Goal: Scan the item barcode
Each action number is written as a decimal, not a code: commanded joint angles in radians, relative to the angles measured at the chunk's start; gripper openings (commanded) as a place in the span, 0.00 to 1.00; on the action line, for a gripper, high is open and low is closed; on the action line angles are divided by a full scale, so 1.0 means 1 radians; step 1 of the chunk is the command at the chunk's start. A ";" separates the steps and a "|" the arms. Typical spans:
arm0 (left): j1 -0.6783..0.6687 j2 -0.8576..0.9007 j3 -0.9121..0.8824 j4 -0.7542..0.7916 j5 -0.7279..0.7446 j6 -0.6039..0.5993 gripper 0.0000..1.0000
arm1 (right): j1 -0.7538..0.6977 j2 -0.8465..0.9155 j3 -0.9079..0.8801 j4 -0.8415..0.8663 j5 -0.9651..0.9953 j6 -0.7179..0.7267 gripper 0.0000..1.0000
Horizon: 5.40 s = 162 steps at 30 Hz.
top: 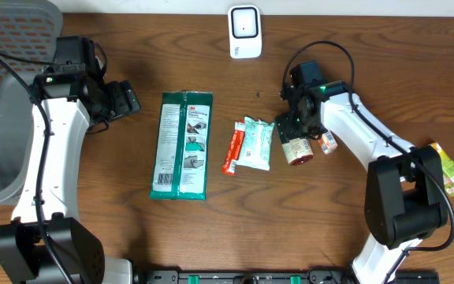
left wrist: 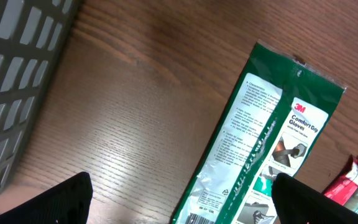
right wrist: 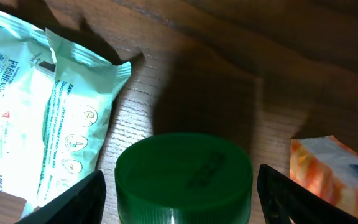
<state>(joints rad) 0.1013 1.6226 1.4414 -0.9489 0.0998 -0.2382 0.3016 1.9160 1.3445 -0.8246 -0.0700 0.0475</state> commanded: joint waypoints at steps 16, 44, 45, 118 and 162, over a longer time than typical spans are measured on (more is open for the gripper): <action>0.005 0.005 0.003 -0.003 0.002 0.006 0.92 | 0.001 0.006 -0.017 0.078 0.013 -0.047 0.75; 0.005 0.005 0.003 -0.003 0.002 0.006 0.92 | 0.001 0.065 -0.017 0.109 0.020 -0.161 0.75; 0.005 0.005 0.003 -0.003 0.002 0.006 0.92 | 0.001 0.065 -0.016 0.116 0.020 -0.161 0.76; 0.005 0.005 0.003 -0.003 0.002 0.006 0.93 | -0.011 -0.194 0.109 -0.555 0.108 0.179 0.93; 0.005 0.005 0.003 -0.003 0.002 0.006 0.92 | 0.063 -0.201 -0.176 -0.285 0.263 0.372 0.99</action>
<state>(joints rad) 0.1013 1.6226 1.4414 -0.9489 0.0998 -0.2382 0.3843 1.7264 1.1866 -1.1099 0.1722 0.2672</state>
